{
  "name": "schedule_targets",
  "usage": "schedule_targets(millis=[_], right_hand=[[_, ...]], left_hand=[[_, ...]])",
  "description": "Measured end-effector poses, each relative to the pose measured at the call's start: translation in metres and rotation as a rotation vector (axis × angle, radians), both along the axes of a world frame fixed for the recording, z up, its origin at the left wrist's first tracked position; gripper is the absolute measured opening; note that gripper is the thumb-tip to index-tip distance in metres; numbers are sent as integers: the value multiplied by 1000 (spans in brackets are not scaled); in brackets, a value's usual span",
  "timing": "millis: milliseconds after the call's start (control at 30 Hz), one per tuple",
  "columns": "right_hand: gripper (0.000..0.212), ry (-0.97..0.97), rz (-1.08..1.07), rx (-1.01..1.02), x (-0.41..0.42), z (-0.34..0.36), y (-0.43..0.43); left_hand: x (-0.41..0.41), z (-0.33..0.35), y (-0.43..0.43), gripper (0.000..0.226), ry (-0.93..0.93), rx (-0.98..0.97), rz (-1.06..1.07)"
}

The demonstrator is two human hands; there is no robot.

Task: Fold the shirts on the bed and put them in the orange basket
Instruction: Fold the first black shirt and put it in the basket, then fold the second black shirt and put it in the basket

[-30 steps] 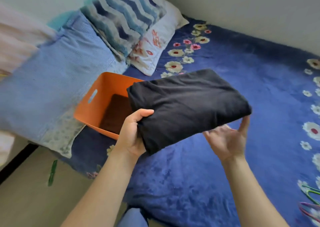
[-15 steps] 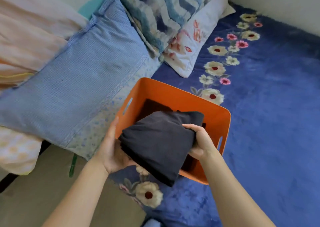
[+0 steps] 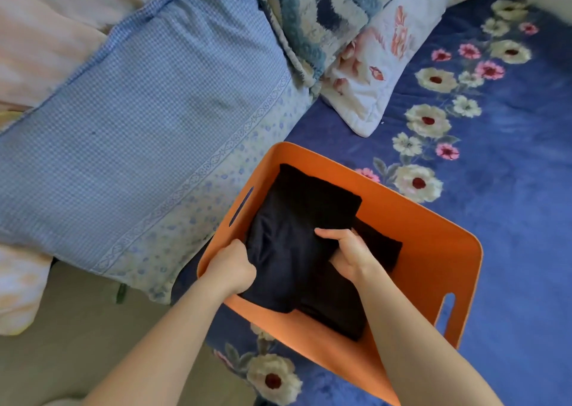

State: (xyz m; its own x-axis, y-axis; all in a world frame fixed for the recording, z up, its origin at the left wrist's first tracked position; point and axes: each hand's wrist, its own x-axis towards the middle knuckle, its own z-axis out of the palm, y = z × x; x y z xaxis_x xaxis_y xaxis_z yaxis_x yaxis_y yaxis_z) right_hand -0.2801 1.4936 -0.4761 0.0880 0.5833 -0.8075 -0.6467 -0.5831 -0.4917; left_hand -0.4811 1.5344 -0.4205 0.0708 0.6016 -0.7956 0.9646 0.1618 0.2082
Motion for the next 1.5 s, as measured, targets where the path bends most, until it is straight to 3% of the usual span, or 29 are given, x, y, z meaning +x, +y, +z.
schedule_targets(millis=[100, 167, 267, 333, 400, 467, 533, 667, 967, 1067, 1167, 1300, 1500], right_hand=[[53, -33, 21, 0, 0, -15, 5], [50, -195, 105, -73, -1, -21, 8], [55, -581, 216, -129, -1, -28, 13], [65, -912, 260, -107, -3, -26, 15], [62, -1293, 348, -11, -8, -19, 17], [52, -1452, 540, 249, -15, -19, 22], [51, -1403, 812, 369, -21, -27, 36], [58, -1334, 1124, 205, -22, -53, 67], [61, -1220, 1296, 155, -15, -75, 79], [71, -1078, 1287, 206, -6, -68, 69], [70, -1029, 1297, 212, 3, -52, 45], [65, -1169, 1273, 139, 14, -15, -12], [59, -1306, 1067, 132, 30, 75, -108]], left_hand=[[5, -13, 4, 32, 108, 18, -69], [9, -24, 6, 37, 208, 45, -154], [25, -29, -9, 57, 352, 195, -409], [37, -31, -18, 50, 362, 307, -506], [45, -32, -25, 47, 330, 278, -503], [55, -47, -25, 62, 391, 128, -514], [61, -60, -18, 89, 415, -29, -462], [63, -79, -10, 109, 383, -95, -326], [54, -100, -6, 135, 344, -193, -379], [48, -93, -1, 128, 269, -228, -339], [41, -80, 1, 103, 203, -220, -326], [45, -50, -17, 65, 99, -104, -360], [80, 21, -91, 48, -49, 128, -394]])
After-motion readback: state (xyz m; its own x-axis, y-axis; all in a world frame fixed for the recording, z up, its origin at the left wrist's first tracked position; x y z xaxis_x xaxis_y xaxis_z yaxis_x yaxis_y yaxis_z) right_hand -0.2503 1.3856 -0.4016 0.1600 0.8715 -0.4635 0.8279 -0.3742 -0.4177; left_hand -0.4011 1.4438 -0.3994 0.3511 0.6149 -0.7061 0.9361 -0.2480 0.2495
